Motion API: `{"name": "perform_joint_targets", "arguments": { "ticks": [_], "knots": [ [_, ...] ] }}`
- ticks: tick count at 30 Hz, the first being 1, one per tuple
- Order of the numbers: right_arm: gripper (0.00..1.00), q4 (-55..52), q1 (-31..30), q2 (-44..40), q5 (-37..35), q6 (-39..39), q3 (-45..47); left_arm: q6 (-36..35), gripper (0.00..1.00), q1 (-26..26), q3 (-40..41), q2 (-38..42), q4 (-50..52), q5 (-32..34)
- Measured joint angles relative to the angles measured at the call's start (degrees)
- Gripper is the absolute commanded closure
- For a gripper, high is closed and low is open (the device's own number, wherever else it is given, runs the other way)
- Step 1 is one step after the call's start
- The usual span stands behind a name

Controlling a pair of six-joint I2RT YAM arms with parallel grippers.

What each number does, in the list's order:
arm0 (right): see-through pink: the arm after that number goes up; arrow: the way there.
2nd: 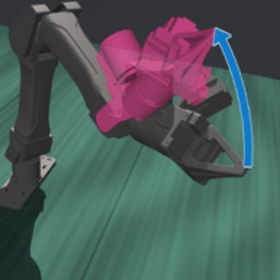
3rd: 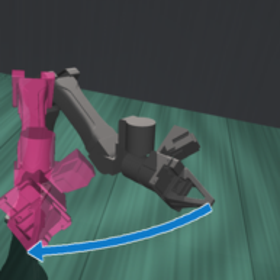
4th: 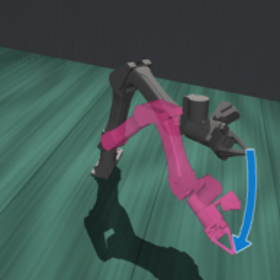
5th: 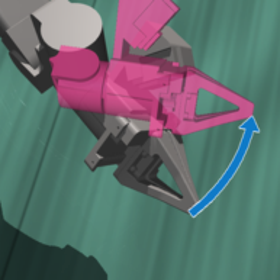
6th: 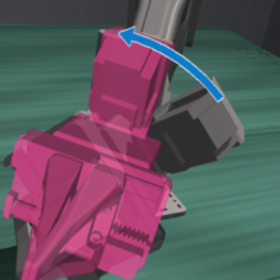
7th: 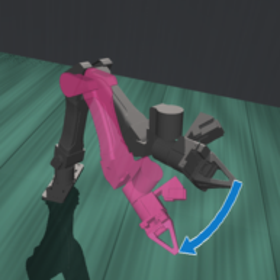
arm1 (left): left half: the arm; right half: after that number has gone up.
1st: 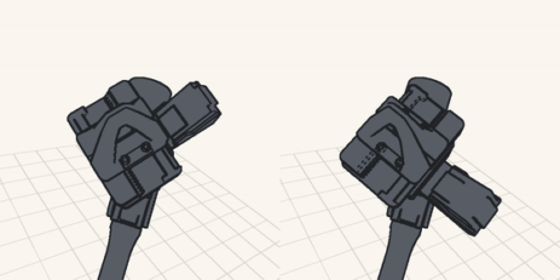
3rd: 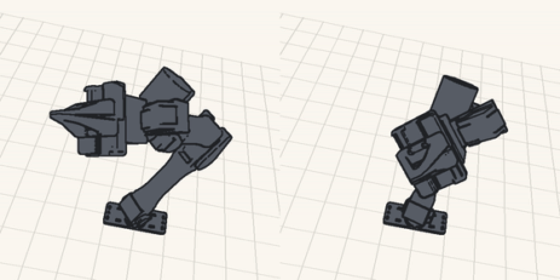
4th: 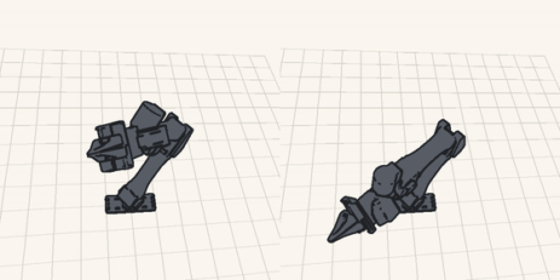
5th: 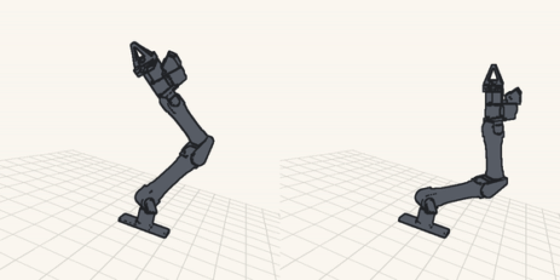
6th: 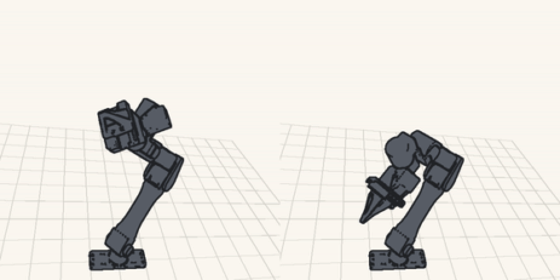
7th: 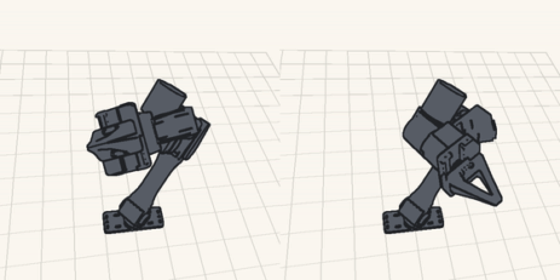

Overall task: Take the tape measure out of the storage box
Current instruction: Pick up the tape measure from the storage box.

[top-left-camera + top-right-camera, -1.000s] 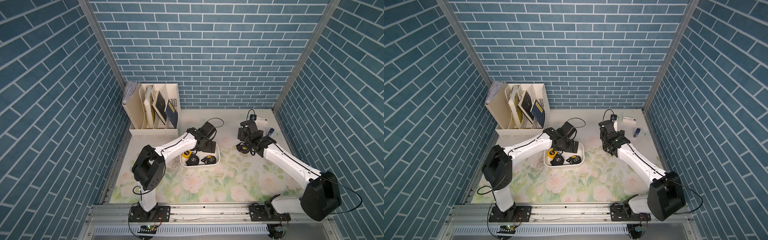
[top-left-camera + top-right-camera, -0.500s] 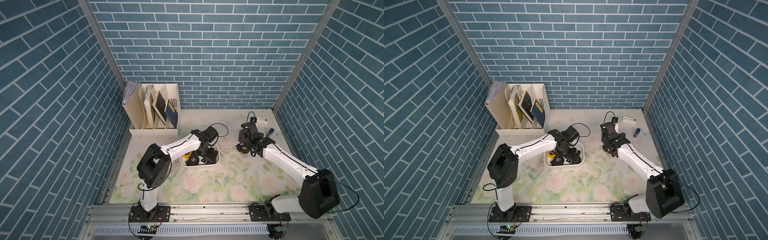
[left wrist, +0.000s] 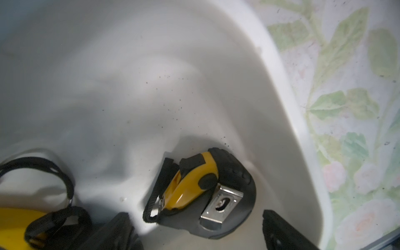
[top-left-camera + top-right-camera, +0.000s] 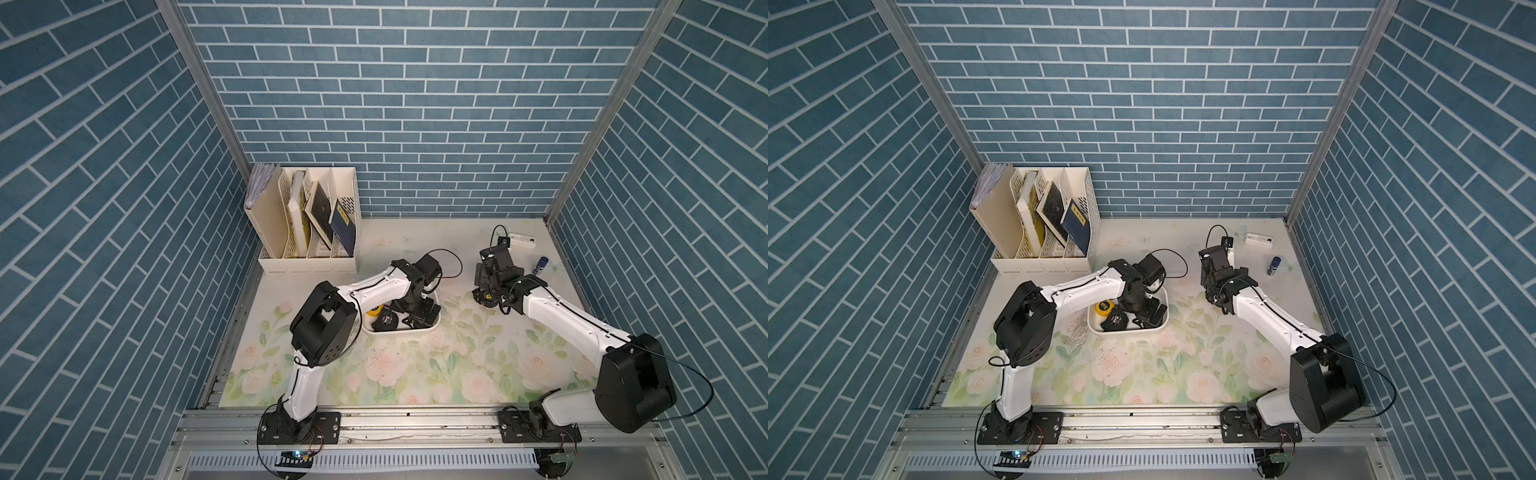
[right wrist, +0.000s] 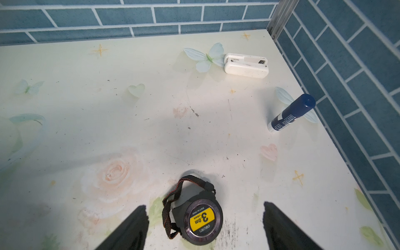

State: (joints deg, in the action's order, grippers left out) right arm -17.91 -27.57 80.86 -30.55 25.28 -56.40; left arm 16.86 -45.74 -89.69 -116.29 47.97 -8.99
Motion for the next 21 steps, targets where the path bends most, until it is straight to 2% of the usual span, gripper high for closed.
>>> {"name": "perform_joint_targets", "arguments": {
  "ticks": [21],
  "knots": [
    [0.15, 0.81, 0.00, 1.44, 1.20, 0.00, 0.00, -2.49, 0.00, 0.09, 0.11, -3.39, -2.80, 1.07]
  ]
}}
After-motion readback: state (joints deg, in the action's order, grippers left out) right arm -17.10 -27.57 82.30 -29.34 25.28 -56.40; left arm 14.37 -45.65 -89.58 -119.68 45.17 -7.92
